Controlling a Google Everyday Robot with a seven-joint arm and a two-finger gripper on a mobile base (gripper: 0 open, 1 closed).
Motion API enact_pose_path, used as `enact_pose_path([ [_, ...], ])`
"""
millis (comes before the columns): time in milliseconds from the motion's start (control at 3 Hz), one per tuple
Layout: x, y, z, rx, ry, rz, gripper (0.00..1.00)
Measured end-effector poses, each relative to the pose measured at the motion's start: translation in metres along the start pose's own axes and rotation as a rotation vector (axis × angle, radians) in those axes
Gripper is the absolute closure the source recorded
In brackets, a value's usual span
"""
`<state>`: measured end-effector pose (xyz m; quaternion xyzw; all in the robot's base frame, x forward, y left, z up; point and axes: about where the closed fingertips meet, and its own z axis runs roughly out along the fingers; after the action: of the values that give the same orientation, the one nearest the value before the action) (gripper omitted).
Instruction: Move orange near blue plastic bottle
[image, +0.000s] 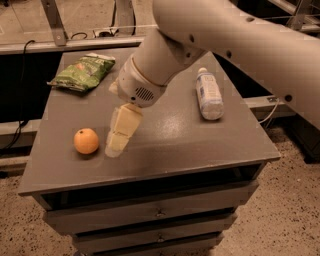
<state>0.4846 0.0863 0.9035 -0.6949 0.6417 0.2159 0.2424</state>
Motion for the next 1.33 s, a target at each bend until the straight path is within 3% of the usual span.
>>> enact_pose_path([
  [1000, -0.035, 0.01, 0.072, -0.05, -0.059, -0.001, 0.0],
  [1333, -0.037, 0.014, 0.083, -0.054, -0.059, 0.004, 0.18],
])
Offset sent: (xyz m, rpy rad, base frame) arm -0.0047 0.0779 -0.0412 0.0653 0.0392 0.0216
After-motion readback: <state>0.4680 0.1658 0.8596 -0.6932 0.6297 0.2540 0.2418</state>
